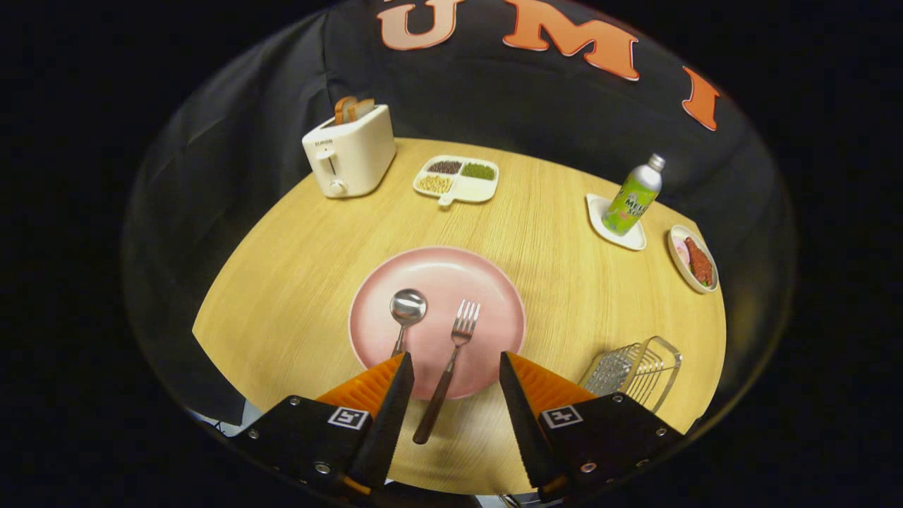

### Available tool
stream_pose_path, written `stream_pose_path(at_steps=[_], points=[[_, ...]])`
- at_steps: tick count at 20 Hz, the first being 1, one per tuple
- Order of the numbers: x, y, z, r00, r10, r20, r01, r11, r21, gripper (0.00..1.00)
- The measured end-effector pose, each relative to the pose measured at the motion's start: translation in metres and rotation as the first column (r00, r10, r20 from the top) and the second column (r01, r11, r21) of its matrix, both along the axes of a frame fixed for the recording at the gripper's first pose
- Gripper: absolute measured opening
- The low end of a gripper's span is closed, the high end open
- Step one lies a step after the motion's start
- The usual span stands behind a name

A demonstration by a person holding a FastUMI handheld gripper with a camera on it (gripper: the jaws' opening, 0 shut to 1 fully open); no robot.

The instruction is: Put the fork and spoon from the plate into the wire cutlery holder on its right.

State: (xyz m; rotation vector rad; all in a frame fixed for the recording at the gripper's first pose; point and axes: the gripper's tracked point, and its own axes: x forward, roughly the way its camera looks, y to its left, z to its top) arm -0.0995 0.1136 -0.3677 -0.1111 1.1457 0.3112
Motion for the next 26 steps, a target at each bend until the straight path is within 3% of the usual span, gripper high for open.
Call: stream_pose_path(at_steps=[10, 12, 15, 17, 21, 26], points=[[-0.008, 0.004, -0.054, 0.985, -0.004, -0.174, -0.003, 0.999, -0.043, 0.49], [-0.009, 0.006, -0.059, 0.98, -0.007, -0.2, -0.002, 0.999, -0.042, 0.41], [-0.01, 0.009, -0.065, 0.973, -0.031, -0.228, 0.02, 0.999, -0.047, 0.2], [-0.007, 0.006, -0.067, 0.975, -0.035, -0.221, 0.023, 0.998, -0.06, 0.13], [-0.004, 0.007, -0.067, 0.973, -0.042, -0.226, 0.035, 0.999, -0.035, 0.06], [0.004, -0.002, -0.045, 0.98, -0.087, -0.177, 0.087, 0.996, -0.005, 0.05]])
